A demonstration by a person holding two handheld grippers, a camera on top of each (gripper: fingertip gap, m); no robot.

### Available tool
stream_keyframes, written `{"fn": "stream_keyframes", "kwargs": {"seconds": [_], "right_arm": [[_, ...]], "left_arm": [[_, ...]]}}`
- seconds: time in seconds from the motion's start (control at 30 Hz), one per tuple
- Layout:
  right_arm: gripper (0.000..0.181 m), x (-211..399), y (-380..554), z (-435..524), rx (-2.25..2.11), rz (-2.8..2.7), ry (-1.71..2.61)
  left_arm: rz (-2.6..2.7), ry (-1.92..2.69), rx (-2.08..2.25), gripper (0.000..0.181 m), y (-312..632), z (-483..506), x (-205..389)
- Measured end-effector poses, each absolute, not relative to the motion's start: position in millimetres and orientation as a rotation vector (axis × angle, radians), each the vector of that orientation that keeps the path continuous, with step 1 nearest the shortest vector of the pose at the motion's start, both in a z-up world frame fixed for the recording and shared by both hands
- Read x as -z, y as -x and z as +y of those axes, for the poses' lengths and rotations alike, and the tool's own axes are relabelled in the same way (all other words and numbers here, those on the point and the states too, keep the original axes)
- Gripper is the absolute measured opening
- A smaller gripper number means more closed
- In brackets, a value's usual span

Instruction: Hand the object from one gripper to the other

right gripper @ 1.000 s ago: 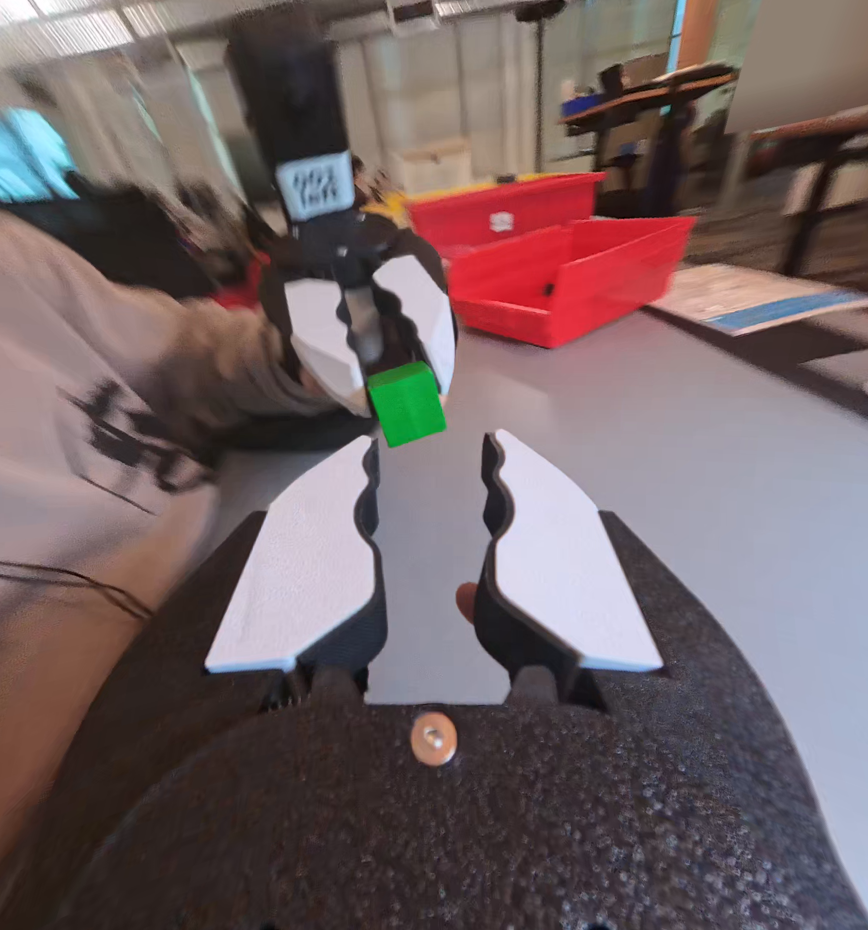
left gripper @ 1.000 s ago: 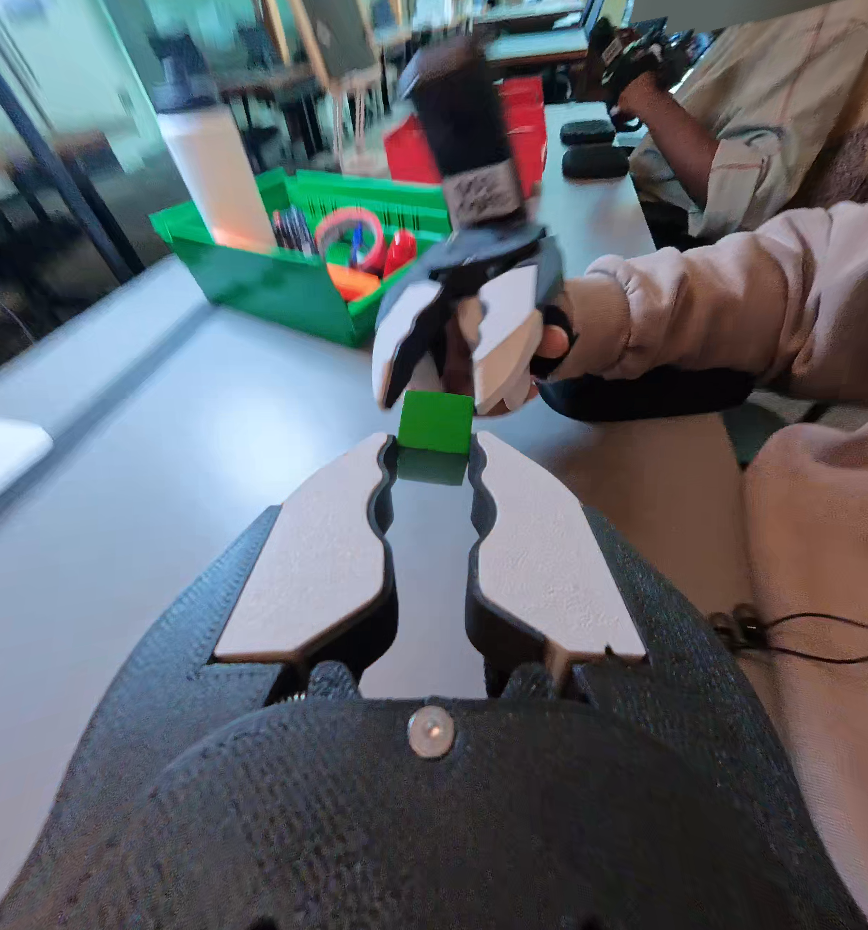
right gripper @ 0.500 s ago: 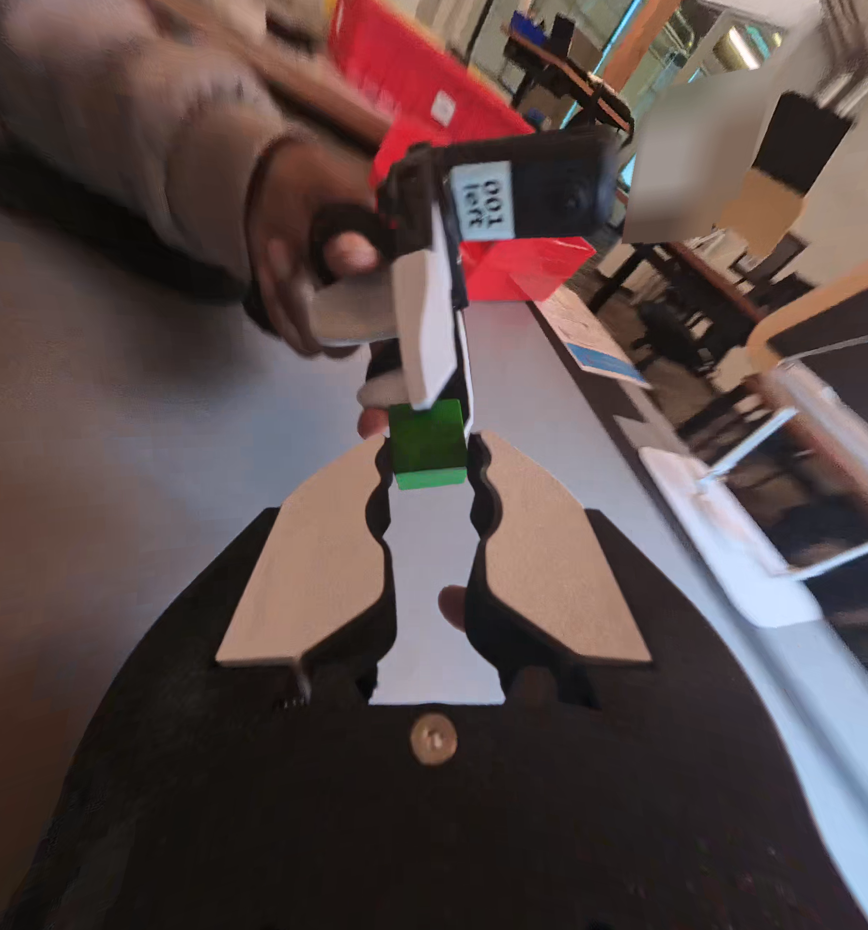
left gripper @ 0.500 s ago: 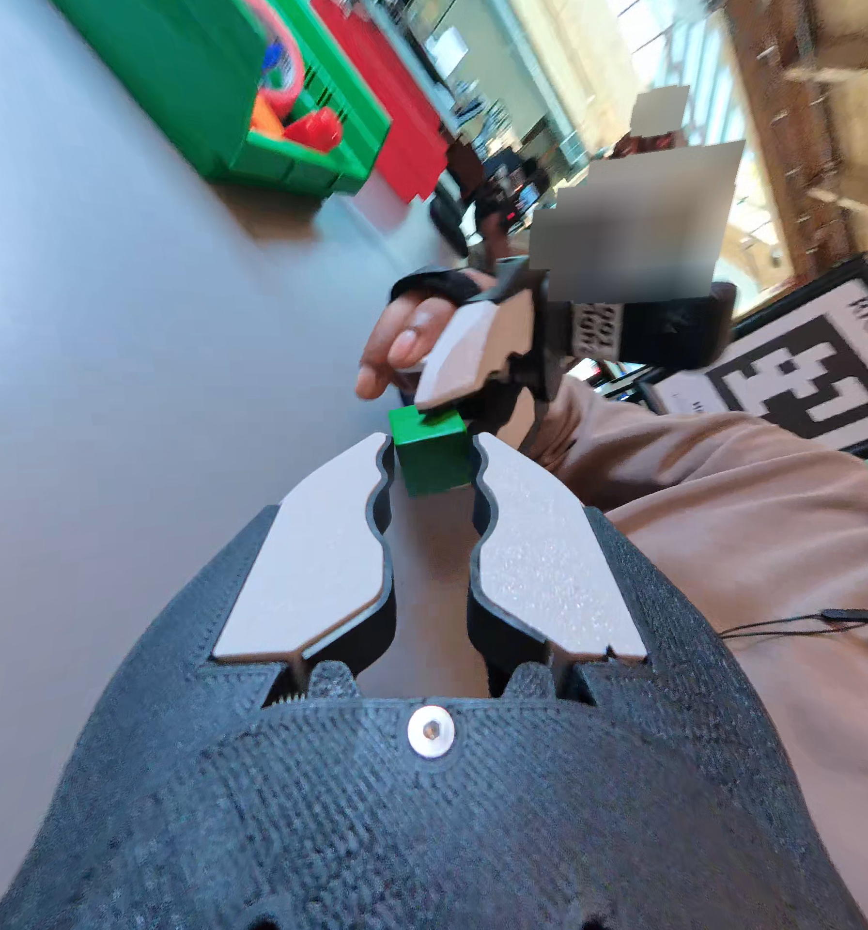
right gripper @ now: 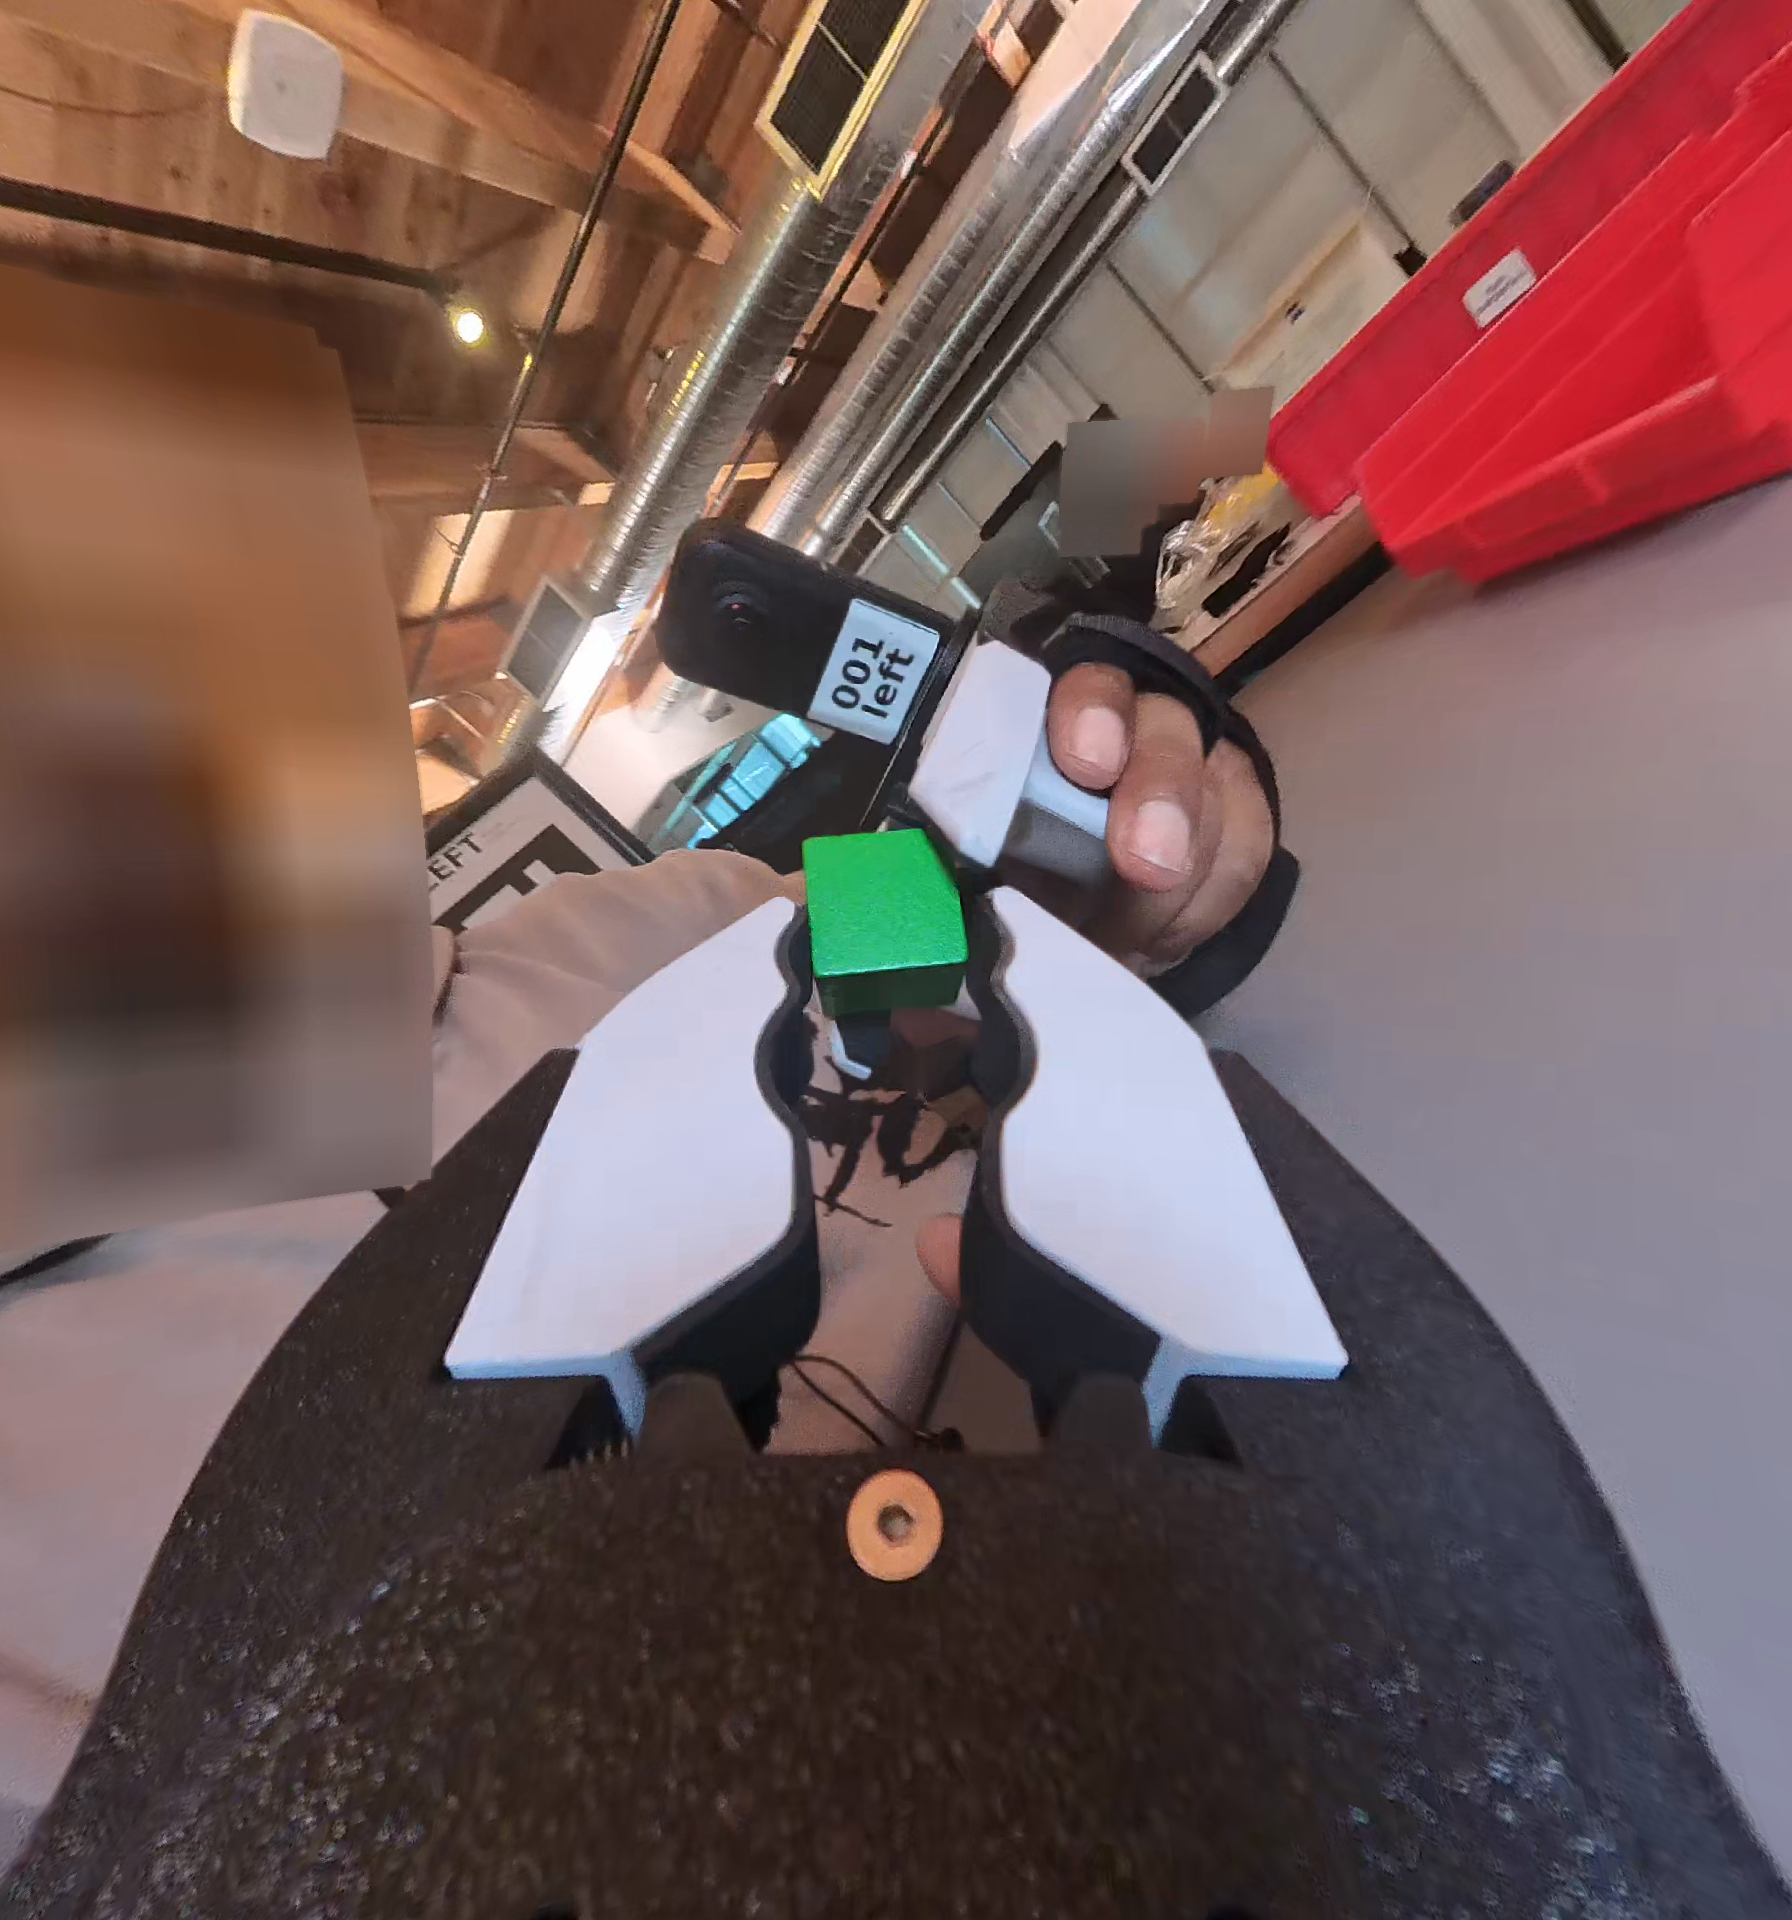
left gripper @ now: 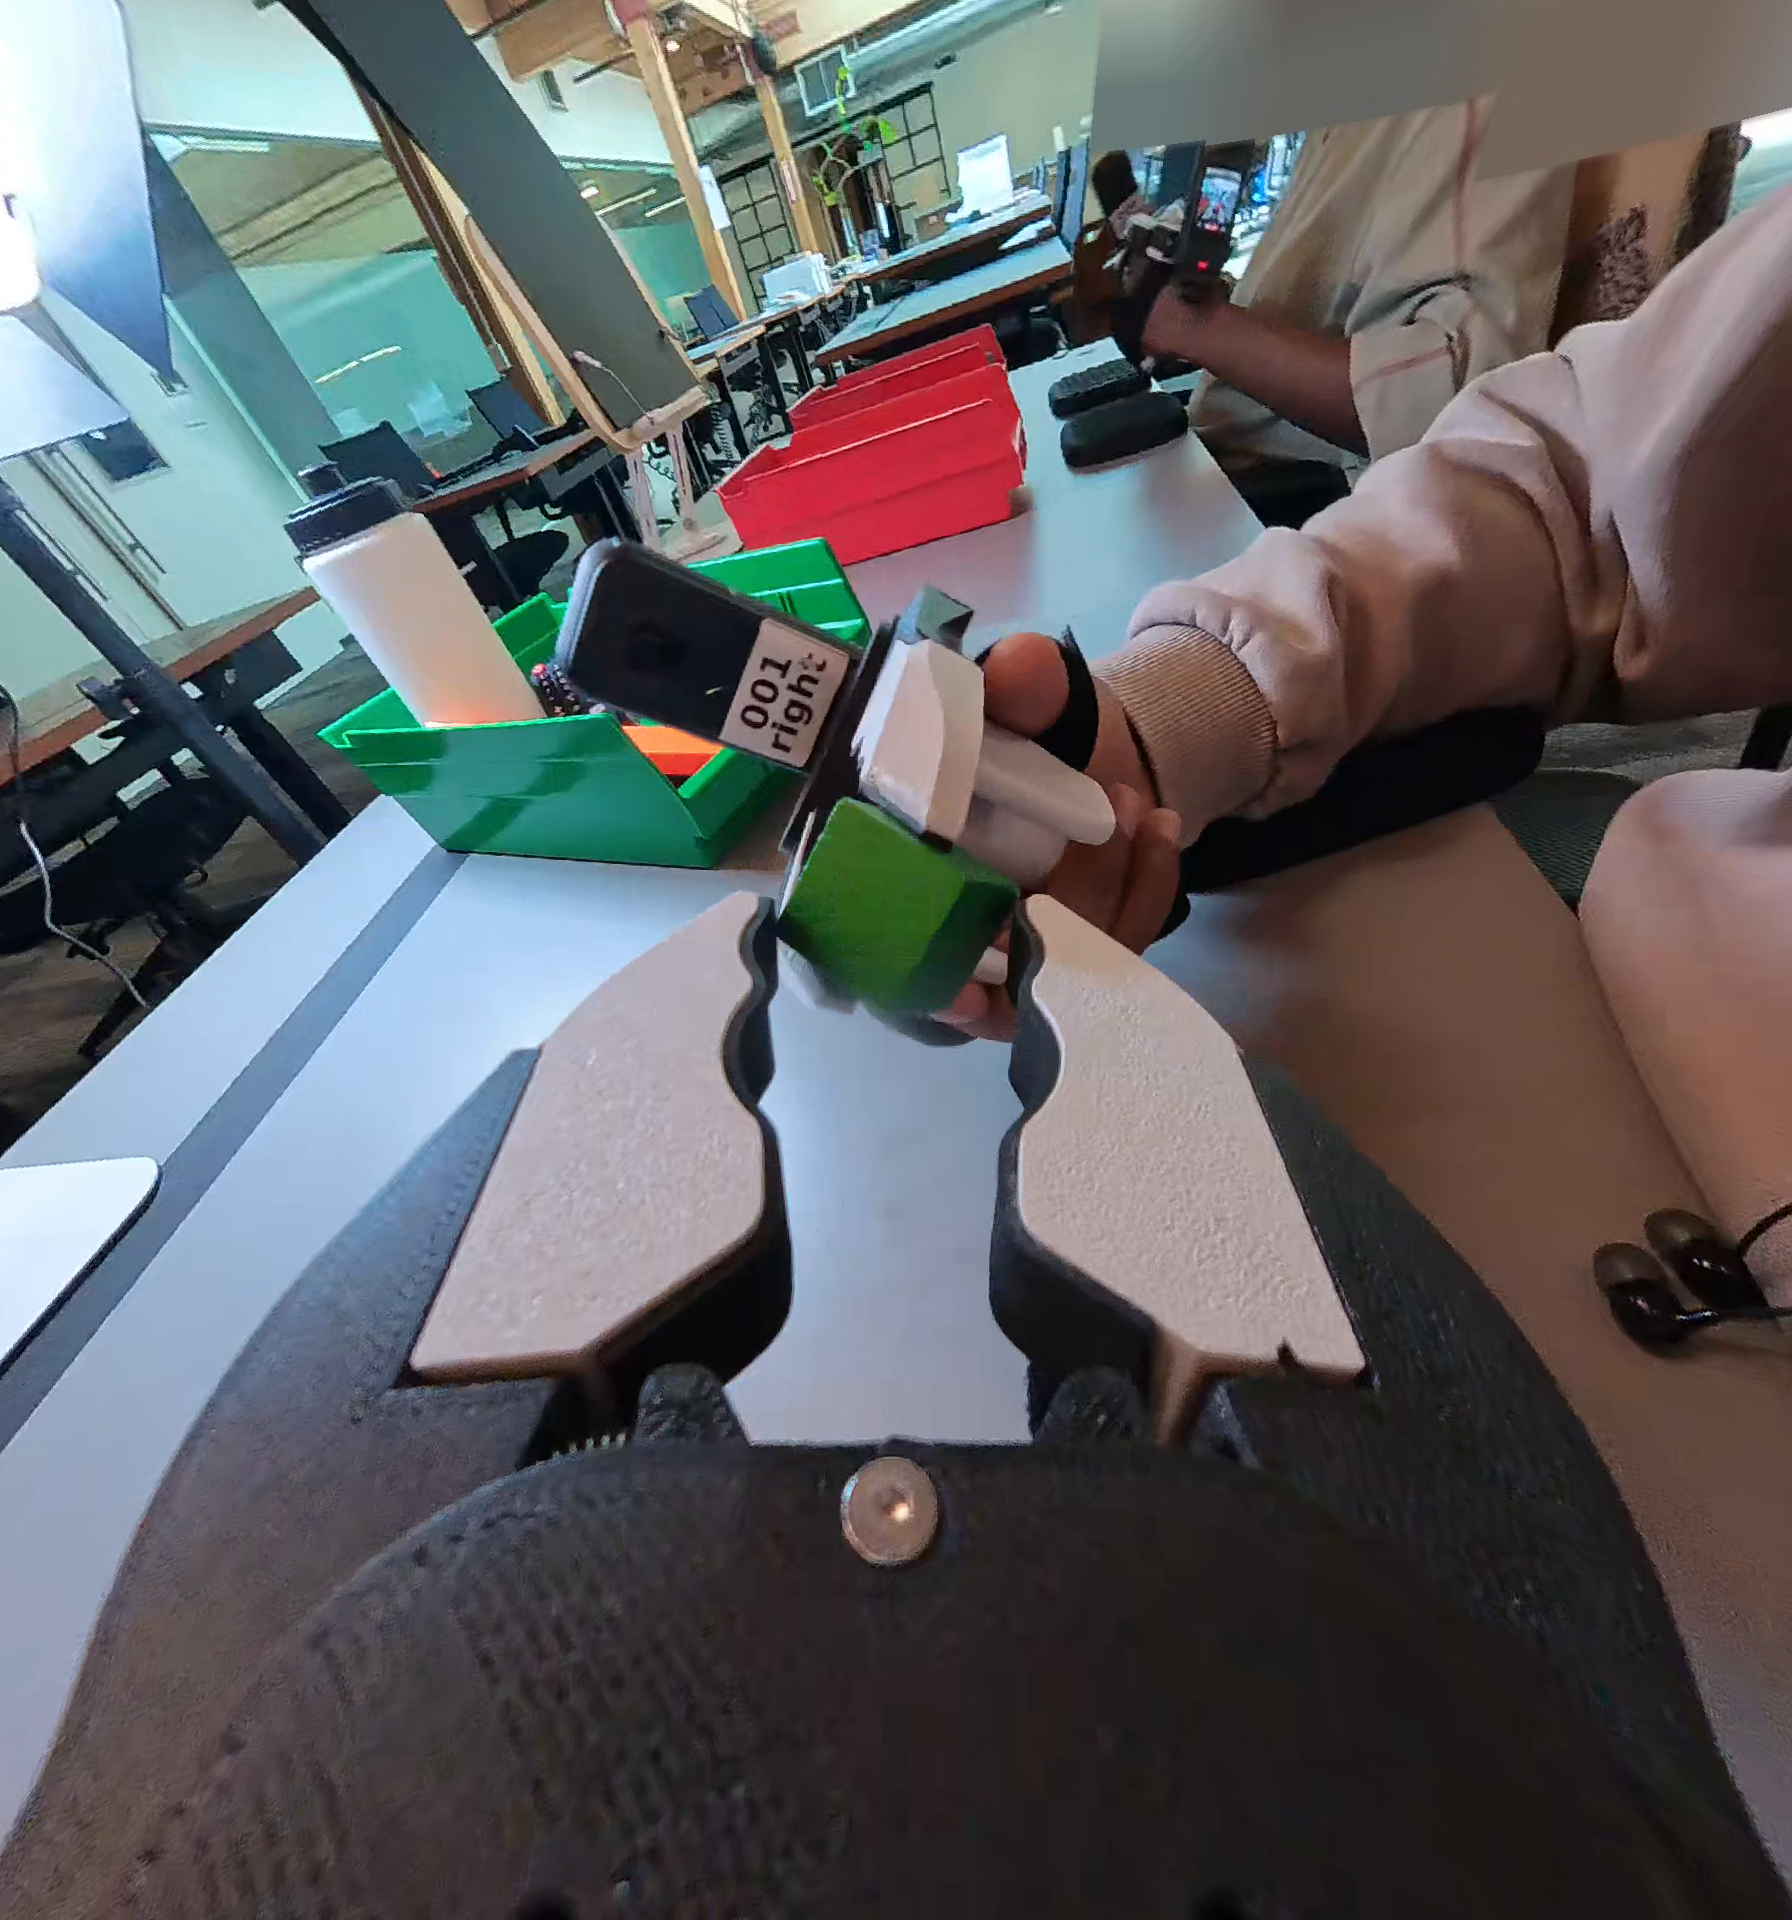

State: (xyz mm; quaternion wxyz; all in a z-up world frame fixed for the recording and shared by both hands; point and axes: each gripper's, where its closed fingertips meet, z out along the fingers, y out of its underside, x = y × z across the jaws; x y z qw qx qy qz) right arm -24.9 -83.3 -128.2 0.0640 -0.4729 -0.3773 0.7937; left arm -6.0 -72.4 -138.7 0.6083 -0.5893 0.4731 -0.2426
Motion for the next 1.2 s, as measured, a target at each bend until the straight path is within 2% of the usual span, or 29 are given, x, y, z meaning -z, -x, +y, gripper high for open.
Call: {"fn": "stream_keyframes", "kwargs": {"seconds": [0.13, 0.27, 0.37, 0.47, 0.6, 0.77, 1.2], "right_arm": [[0.028, 130.3, 25.7, -77.7, -2.255, -1.166, 1.425], [0.043, 136.2, 20.5, -62.5, -1.611, -1.374, 1.249], [0.046, 146.0, 16.0, -59.3, -1.096, -1.546, 1.034], [0.049, 150.3, 17.3, -66.8, -0.859, -1.630, 0.909], [0.048, 150.2, 17.7, -73.1, -0.837, -1.653, 0.878], [0.045, 141.6, 11.2, -78.2, -1.129, -1.622, 0.992], [0.034, 158.0, 13.2, -81.4, -1.073, -1.710, 1.032]], "left_arm": [[1.086, 1.400, 0.550, 0.041, 8.8, -68.2, 141.5], [1.018, 1.484, 0.634, 0.040, 16.0, -59.8, 143.5], [0.978, 1.566, 0.744, 0.040, 18.3, -56.6, 148.8], [0.949, 1.636, 0.881, 0.040, 15.7, -58.1, 154.9], [0.952, 1.673, 0.993, 0.040, 11.1, -63.2, 160.1], [1.029, 1.654, 0.910, 0.039, 8.0, -66.2, 165.9], [1.151, 1.651, 0.778, 0.039, 1.8, -72.9, 176.6]]}}
